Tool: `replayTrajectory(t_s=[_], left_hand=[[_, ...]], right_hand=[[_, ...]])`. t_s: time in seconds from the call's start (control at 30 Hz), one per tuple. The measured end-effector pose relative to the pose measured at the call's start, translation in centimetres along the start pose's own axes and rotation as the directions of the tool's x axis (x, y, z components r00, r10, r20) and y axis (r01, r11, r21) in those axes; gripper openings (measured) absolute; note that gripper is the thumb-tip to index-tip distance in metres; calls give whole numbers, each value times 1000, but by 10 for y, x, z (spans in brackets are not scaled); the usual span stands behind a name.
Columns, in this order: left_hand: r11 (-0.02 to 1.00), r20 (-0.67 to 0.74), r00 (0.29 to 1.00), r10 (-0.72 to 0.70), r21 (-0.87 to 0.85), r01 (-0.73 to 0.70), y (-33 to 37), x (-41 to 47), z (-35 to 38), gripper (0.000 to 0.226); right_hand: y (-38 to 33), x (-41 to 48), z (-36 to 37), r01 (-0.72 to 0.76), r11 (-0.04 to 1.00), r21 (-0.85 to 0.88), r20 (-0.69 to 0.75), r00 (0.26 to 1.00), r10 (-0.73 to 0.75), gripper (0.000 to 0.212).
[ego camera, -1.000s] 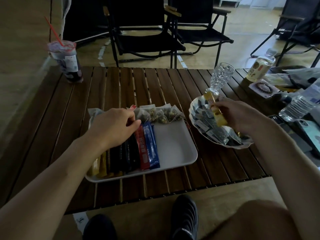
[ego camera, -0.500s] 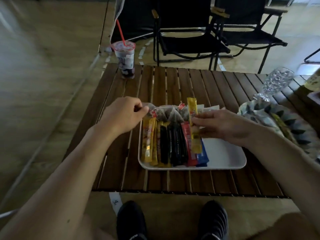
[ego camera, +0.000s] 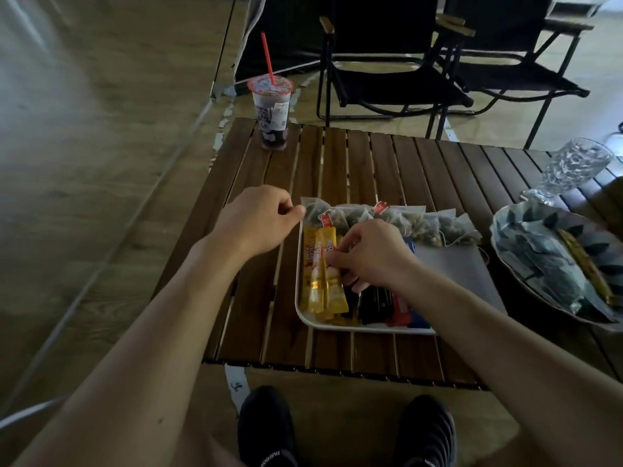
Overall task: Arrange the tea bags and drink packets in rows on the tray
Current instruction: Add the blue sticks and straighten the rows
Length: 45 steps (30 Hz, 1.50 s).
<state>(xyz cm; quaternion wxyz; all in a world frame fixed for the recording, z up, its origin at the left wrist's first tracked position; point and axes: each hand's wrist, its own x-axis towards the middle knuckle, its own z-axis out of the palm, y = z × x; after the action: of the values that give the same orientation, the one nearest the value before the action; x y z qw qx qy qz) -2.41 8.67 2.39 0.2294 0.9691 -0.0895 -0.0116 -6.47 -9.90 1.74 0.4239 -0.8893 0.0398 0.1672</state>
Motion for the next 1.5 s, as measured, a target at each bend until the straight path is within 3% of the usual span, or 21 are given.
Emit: replayTrajectory(t_s=[0.13,0.27,0.4,0.53,0.67,0.87,1.1,1.27,1.5], left_hand=[[1000,6,1000,1,4,-1,-4,0,-1,28],[1000,-16,1000,8,11,-8,-1,0,0,28],[1000,-18,1000,24,15,-24,3,-1,0,27],[999,-11,999,31,10,-31,5,-2,-1,25],[999,15,999,53,13,-53,7,-1,0,25],[995,45,996,83,59,-86,23,2,7,25],[948,53,951,304,84,-308,81,-2,42,19],[890,13,908,418,195,-412,116,2,67,32],[862,45,878,477,169,-477,143,7,91,17]], right_hand=[[1,-3,6,28,989,-142,-35,999,-33,13],[4,-6,8,161,903,-399,-90,973,-213,19],[4,-9,6,241,840,-486,10,963,-270,37],[7,-14,-2,278,747,-604,53,949,-311,41],[7,-14,-1,293,726,-622,46,939,-340,42],[15,-17,-18,299,736,-607,-39,914,-403,23],[64,-23,-90,177,795,-581,-229,901,-368,14],[117,-27,-134,9,817,-577,-359,896,-263,16],[196,-36,-202,-309,859,-409,-619,785,-12,18]])
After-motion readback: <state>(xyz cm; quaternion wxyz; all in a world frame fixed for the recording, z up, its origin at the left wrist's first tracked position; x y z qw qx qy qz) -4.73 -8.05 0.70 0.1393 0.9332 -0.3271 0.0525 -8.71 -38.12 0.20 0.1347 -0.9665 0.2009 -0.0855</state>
